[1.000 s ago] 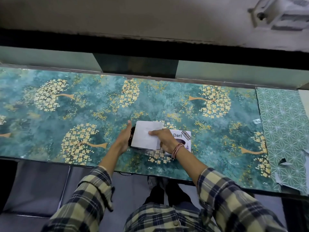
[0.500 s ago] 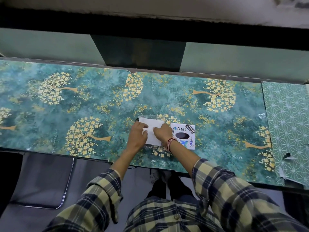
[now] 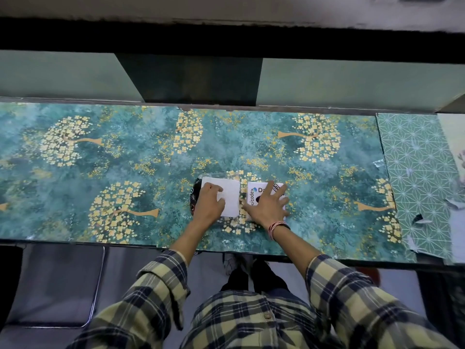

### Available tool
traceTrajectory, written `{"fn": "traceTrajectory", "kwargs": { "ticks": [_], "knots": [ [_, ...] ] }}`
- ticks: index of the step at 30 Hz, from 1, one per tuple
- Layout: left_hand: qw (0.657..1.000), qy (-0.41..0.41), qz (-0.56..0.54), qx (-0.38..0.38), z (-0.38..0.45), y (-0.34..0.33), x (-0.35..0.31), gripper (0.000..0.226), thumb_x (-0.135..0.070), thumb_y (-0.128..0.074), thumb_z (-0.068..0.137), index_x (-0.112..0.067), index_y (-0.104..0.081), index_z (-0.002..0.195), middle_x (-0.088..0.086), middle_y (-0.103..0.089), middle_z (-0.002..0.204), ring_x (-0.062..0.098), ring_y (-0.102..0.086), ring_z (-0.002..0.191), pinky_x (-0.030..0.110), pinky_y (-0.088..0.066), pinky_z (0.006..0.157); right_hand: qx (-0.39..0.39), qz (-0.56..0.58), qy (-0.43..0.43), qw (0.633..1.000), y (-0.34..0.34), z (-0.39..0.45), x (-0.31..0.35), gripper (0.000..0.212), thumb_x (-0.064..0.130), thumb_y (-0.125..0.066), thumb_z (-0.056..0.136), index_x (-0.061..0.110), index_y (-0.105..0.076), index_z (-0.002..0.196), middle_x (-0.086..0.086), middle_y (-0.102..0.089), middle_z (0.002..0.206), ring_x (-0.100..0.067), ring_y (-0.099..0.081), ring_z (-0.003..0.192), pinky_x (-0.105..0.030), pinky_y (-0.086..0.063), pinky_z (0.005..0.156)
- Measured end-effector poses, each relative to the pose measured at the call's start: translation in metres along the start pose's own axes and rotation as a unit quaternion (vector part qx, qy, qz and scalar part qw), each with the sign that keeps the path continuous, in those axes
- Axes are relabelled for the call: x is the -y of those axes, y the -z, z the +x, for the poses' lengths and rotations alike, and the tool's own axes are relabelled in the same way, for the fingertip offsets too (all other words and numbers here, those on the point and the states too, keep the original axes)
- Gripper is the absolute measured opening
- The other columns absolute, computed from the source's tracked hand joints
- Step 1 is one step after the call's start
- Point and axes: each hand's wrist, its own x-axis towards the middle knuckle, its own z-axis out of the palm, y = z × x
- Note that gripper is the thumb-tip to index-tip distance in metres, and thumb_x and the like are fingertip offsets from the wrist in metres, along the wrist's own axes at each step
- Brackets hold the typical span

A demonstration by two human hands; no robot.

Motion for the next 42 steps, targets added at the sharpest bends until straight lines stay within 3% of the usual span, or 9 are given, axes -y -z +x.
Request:
{"fn": "traceTrajectory", "kwargs": {
  "ticks": [5,8,11,16,23,29,33,36,42],
  "knots": [
    [0.991,0.006,-0.12,-0.061,-0.014,0.0,-0.028,0.023,-0.017,-0.067,0.094,-0.004,-0.071,0.113,0.012,-0.069,0.114,0.018,-0.061,0.088,0.027,-0.046,0.077,0.019,0.18,-0.015,0.983,0.025,0.017,-0.029,0.115,0.072,-0.079,0.057,0.024,-0.029,0.148,-0.018,-0.031,0.157,-0.045,-0.048,0.132,-0.059,-0.052,0.1],
    [0.966,0.047,-0.252,0.012,-0.024,-0.007,-0.051,0.029,-0.035,-0.068,0.094,-0.013,-0.073,0.112,0.003,-0.073,0.11,0.017,-0.068,0.097,0.038,-0.056,0.086,0.035,0.373,0.016,0.927,0.045,0.012,-0.052,0.07,0.053,-0.081,0.07,0.023,-0.046,0.123,-0.007,-0.062,0.12,-0.031,-0.067,0.107,-0.049,-0.059,0.085],
    [0.895,0.108,-0.409,0.14,-0.026,-0.015,-0.071,0.048,-0.049,-0.069,0.088,-0.016,-0.069,0.123,0.002,-0.072,0.122,0.024,-0.067,0.113,0.05,-0.055,0.1,0.081,0.494,0.043,0.865,0.063,-0.003,-0.066,0.044,0.035,-0.071,0.077,0.027,-0.056,0.118,-0.006,-0.065,0.112,-0.025,-0.067,0.092,-0.035,-0.055,0.069],
    [0.812,0.131,-0.511,0.251,-0.027,-0.021,-0.087,0.068,-0.051,-0.07,0.08,-0.016,-0.062,0.138,0.006,-0.069,0.118,0.026,-0.068,0.101,0.039,-0.057,0.083,0.123,0.546,0.057,0.827,0.065,-0.014,-0.078,0.056,0.034,-0.068,0.079,0.027,-0.059,0.134,-0.01,-0.068,0.127,-0.028,-0.068,0.101,-0.035,-0.056,0.063],
    [0.816,0.123,-0.504,0.254,-0.025,-0.022,-0.095,0.046,-0.043,-0.062,0.082,-0.027,-0.067,0.125,0.008,-0.071,0.113,0.031,-0.064,0.1,0.04,-0.055,0.078,0.131,0.566,0.073,0.811,0.065,-0.022,-0.079,0.049,0.028,-0.065,0.08,0.036,-0.066,0.128,-0.005,-0.073,0.121,-0.025,-0.069,0.101,-0.038,-0.057,0.068],
    [0.844,0.092,-0.473,0.237,-0.027,-0.026,-0.099,0.066,-0.045,-0.062,0.07,-0.027,-0.061,0.133,0.007,-0.071,0.113,0.026,-0.067,0.093,0.047,-0.06,0.077,0.167,0.566,0.085,0.803,0.06,-0.013,-0.092,0.056,0.032,-0.065,0.079,0.03,-0.064,0.136,-0.013,-0.07,0.129,-0.03,-0.067,0.105,-0.047,-0.054,0.083],
    [0.803,0.133,-0.549,0.19,-0.025,-0.026,-0.092,0.06,-0.049,-0.064,0.066,-0.011,-0.061,0.113,0.019,-0.066,0.11,0.035,-0.062,0.104,0.07,-0.049,0.092,0.195,0.684,0.016,0.703,0.063,-0.005,-0.109,0.068,0.041,-0.065,0.067,0.008,-0.058,0.126,-0.009,-0.073,0.099,-0.026,-0.07,0.087,-0.044,-0.054,0.08],
    [0.796,0.147,-0.561,0.176,-0.023,-0.022,-0.095,0.061,-0.051,-0.065,0.064,-0.009,-0.066,0.108,0.012,-0.073,0.1,0.031,-0.066,0.095,0.053,-0.054,0.083,0.204,0.731,-0.02,0.65,0.059,0.007,-0.125,0.053,0.038,-0.057,0.079,0.006,-0.059,0.121,-0.013,-0.065,0.103,-0.033,-0.062,0.096,-0.056,-0.049,0.091],
    [0.787,0.178,-0.576,0.135,-0.021,-0.023,-0.093,0.067,-0.052,-0.068,0.06,-0.01,-0.066,0.114,0.011,-0.074,0.099,0.031,-0.067,0.089,0.043,-0.054,0.073,0.125,0.633,-0.12,0.755,0.042,0.022,-0.148,0.033,0.021,-0.048,0.1,-0.004,-0.064,0.114,-0.024,-0.067,0.114,-0.035,-0.065,0.101,-0.057,-0.061,0.087]
  ]
}}
